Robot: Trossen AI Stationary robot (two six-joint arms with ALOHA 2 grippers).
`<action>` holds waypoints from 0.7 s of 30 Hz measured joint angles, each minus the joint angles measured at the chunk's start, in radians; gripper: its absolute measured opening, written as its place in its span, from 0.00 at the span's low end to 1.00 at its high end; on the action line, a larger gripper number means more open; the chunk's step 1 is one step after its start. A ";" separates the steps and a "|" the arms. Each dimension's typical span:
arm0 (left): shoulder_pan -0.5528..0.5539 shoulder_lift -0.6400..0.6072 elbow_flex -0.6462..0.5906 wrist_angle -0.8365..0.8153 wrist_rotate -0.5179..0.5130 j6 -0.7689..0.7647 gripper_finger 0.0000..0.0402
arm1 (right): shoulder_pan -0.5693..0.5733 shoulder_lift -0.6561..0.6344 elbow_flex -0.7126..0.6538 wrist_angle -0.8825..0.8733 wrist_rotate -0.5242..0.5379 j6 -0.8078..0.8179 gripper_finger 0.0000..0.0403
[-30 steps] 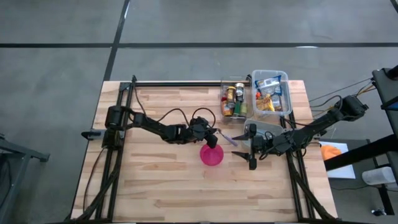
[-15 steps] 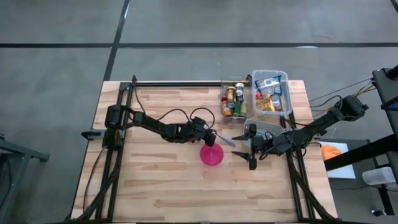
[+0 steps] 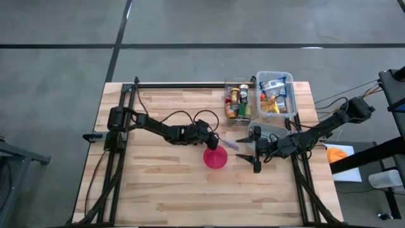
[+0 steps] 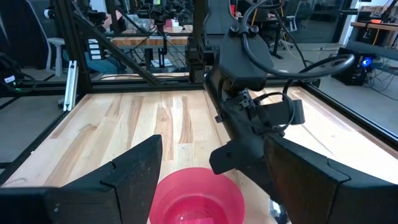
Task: Pick & Place Food Item
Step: Put the purple spoon into the gray bin
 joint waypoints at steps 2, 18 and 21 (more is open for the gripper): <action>0.001 0.001 -0.001 -0.006 0.006 0.004 0.13 | 0.000 0.000 0.000 0.000 0.000 0.000 0.68; 0.003 0.001 -0.001 0.003 0.011 0.003 0.50 | 0.000 0.000 0.000 0.000 0.000 0.000 0.68; 0.004 0.001 -0.001 0.002 0.011 0.004 0.56 | 0.000 0.000 0.000 0.000 0.000 0.000 0.68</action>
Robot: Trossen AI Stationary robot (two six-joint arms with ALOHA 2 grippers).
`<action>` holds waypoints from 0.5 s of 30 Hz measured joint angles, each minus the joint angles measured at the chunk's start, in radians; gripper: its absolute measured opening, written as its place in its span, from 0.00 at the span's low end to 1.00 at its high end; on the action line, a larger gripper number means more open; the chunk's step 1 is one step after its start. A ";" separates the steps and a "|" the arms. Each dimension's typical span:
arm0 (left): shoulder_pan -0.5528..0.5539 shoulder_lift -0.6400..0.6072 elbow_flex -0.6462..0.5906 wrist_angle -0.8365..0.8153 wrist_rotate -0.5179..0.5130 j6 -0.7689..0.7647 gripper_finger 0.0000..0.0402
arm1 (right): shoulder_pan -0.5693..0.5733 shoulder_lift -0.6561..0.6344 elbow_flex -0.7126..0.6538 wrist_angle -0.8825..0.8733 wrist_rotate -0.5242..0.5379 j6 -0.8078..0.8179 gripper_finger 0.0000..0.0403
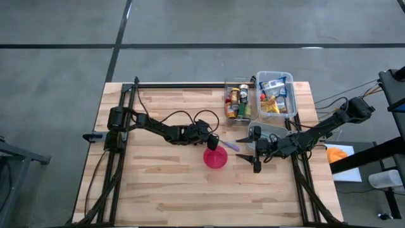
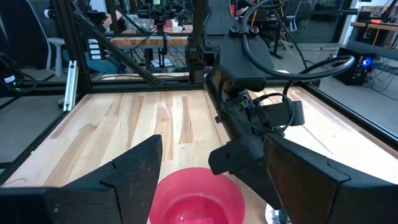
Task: Pick & Place Food Item
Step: Put the purple spoon into the gray bin
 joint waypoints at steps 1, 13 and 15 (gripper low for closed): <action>0.000 -0.003 0.000 -0.005 0.000 0.010 0.58 | 0.000 0.000 0.000 0.000 0.000 0.000 0.68; 0.031 -0.225 -0.070 -0.079 -0.022 0.165 0.62 | 0.000 0.000 0.000 -0.005 0.000 0.000 0.68; 0.043 -0.298 -0.106 -0.097 -0.033 0.198 0.62 | 0.000 0.000 0.000 -0.004 0.000 0.000 0.68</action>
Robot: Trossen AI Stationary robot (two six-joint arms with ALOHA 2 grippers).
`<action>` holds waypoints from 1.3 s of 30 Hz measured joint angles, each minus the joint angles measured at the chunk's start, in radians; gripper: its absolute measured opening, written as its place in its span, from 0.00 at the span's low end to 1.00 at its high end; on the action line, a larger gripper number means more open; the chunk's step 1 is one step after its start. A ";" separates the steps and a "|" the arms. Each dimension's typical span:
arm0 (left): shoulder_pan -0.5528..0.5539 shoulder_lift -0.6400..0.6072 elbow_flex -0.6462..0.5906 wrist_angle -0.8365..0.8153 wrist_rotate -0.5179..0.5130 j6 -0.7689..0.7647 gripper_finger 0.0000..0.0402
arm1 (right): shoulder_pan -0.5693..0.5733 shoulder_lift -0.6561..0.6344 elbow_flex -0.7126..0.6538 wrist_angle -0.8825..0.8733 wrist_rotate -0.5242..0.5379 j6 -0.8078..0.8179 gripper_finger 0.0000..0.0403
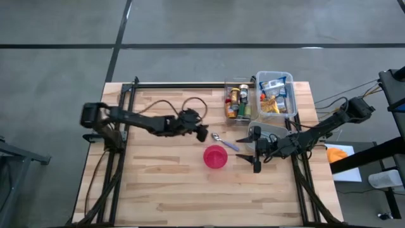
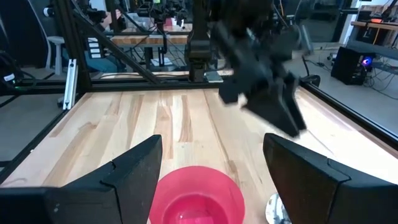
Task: Pick & Place Food Item
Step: Put the purple spoon into the gray bin
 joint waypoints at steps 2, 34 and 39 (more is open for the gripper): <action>0.011 -0.080 -0.042 -0.022 -0.007 0.033 0.62 | 0.000 0.000 0.000 -0.002 0.000 0.000 0.68; 0.020 -0.976 -0.538 -0.101 0.093 0.232 0.62 | 0.000 0.000 0.000 -0.023 0.000 0.000 0.68; 0.020 -0.976 -0.549 -0.098 0.092 0.224 0.62 | 0.000 0.000 0.000 -0.023 0.000 0.000 0.68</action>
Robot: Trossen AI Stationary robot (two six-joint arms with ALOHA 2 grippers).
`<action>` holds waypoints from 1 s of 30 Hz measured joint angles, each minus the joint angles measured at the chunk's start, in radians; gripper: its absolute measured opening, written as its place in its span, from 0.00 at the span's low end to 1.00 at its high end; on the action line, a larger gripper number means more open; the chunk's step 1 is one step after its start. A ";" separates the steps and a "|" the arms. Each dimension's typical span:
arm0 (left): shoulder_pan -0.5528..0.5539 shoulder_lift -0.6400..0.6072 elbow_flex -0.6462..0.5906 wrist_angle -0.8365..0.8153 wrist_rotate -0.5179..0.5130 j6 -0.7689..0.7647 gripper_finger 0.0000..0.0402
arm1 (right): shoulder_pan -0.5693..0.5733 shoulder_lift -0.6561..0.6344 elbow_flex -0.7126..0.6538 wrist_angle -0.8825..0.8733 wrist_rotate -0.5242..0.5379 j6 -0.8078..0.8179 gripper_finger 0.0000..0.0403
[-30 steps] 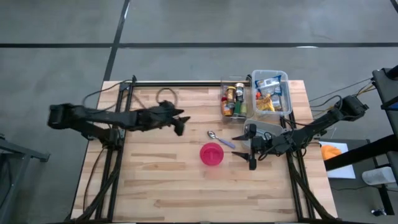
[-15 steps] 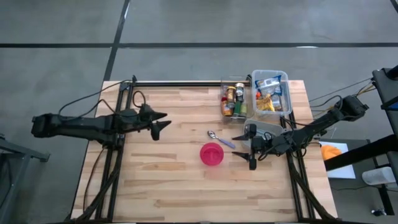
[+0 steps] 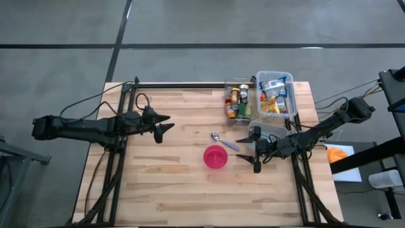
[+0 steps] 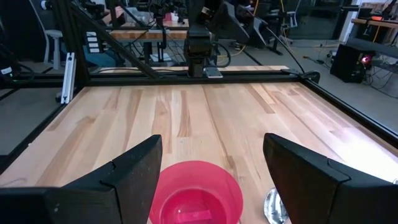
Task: Pick & Place Food Item
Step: Put the purple spoon into the gray bin
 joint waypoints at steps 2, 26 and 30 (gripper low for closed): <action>0.000 0.000 -0.001 0.000 0.000 -0.035 0.62 | 0.000 0.000 0.000 0.000 0.000 0.000 0.68; 0.000 0.000 -0.014 -0.056 -0.008 -0.037 0.62 | 0.000 0.000 0.000 0.001 0.000 0.000 0.68; 0.000 0.000 -0.014 -0.071 -0.008 -0.037 0.62 | 0.000 0.000 0.000 0.000 0.000 0.000 0.68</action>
